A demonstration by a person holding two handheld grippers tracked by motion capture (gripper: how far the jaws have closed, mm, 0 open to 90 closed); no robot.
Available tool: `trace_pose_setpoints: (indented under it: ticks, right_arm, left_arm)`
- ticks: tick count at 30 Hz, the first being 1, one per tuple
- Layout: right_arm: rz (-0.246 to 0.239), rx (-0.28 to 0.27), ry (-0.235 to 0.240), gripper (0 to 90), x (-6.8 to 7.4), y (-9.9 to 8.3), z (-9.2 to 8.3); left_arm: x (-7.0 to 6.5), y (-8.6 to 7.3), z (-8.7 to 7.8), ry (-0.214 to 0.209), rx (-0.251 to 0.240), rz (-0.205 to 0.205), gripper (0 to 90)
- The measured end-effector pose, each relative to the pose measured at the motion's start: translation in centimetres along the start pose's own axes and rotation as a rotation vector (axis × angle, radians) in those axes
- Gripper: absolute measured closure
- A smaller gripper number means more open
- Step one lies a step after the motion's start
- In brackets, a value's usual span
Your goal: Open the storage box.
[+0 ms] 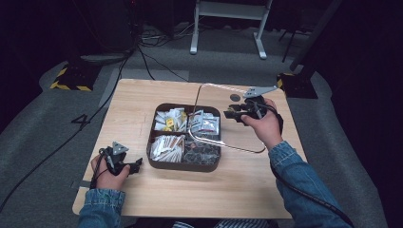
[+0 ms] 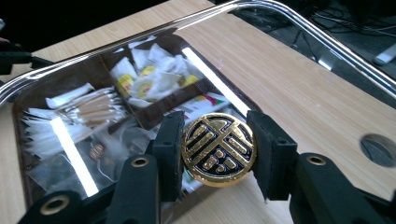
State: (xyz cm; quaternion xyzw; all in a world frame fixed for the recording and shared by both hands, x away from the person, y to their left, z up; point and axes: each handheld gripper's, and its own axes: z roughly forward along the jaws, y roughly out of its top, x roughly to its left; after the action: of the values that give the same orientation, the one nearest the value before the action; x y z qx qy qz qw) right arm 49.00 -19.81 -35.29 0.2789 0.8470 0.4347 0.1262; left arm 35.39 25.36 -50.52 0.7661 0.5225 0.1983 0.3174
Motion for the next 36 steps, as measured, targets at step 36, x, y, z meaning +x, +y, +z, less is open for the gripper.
trace_pose_setpoints:
  ticks: [36]
  right_arm:
    - [0.153, 0.093, -0.192, 59.0, -8.7, -9.1, -4.0]
  left_arm:
    - [0.0, 0.0, 0.0, 0.000, 0.001, 0.001, 16.4]
